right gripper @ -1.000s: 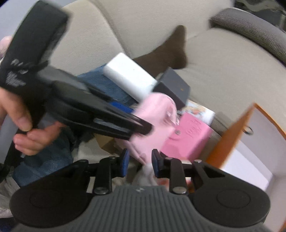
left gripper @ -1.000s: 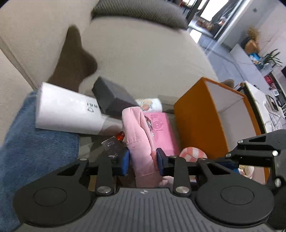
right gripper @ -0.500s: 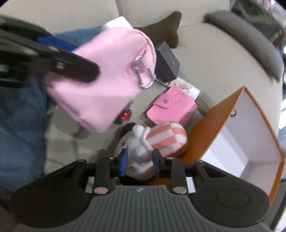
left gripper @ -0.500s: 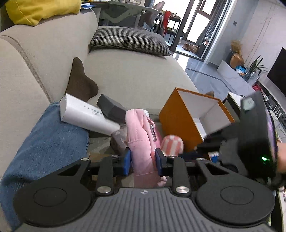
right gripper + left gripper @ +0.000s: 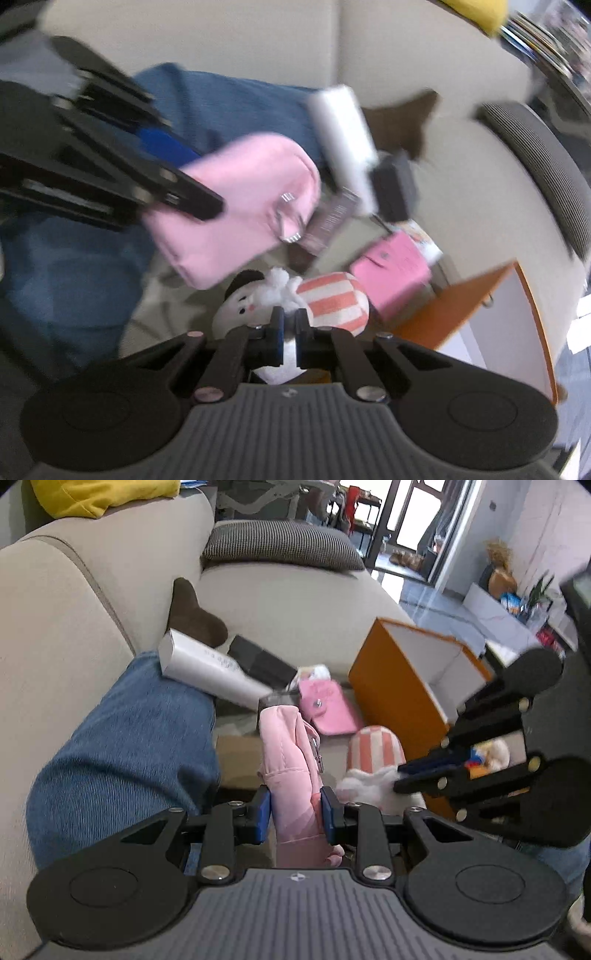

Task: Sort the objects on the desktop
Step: 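Grasp the pink pouch with the left gripper while the right grasps the striped-hat bunny plush, then lift the bunny plush with the right gripper while the left carries the pink pouch toward the box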

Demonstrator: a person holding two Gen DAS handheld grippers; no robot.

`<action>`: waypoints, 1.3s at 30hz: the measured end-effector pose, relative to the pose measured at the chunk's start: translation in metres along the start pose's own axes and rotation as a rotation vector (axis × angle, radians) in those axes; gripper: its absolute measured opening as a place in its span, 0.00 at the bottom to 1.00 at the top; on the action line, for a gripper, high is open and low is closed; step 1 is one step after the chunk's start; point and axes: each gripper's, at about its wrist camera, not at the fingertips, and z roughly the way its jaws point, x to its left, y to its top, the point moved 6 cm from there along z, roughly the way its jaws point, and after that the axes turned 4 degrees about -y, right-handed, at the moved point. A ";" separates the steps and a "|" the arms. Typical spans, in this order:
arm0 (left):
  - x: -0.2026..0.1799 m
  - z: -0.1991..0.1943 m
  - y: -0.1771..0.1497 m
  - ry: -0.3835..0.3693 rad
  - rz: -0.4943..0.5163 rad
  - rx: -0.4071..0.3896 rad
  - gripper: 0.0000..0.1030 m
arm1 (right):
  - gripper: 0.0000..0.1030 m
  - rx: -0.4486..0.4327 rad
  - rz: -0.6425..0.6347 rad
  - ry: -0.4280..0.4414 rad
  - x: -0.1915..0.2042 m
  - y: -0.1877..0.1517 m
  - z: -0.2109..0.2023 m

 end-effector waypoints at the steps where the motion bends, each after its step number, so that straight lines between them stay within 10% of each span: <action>1: 0.001 0.002 -0.004 0.005 0.003 0.015 0.31 | 0.05 -0.004 -0.023 0.009 0.005 0.001 0.000; 14: -0.011 0.040 -0.022 0.047 0.132 0.093 0.30 | 0.09 -0.014 0.034 0.060 0.011 -0.001 0.051; 21: -0.003 0.050 -0.027 0.080 0.115 0.125 0.29 | 0.51 0.007 0.328 0.013 0.005 -0.015 0.054; 33: 0.013 0.038 -0.026 0.036 0.033 0.092 0.26 | 0.61 0.025 0.716 0.025 0.006 -0.031 0.067; 39: 0.011 0.031 -0.026 0.020 0.038 0.067 0.26 | 0.42 -0.014 0.748 0.048 -0.012 -0.023 0.061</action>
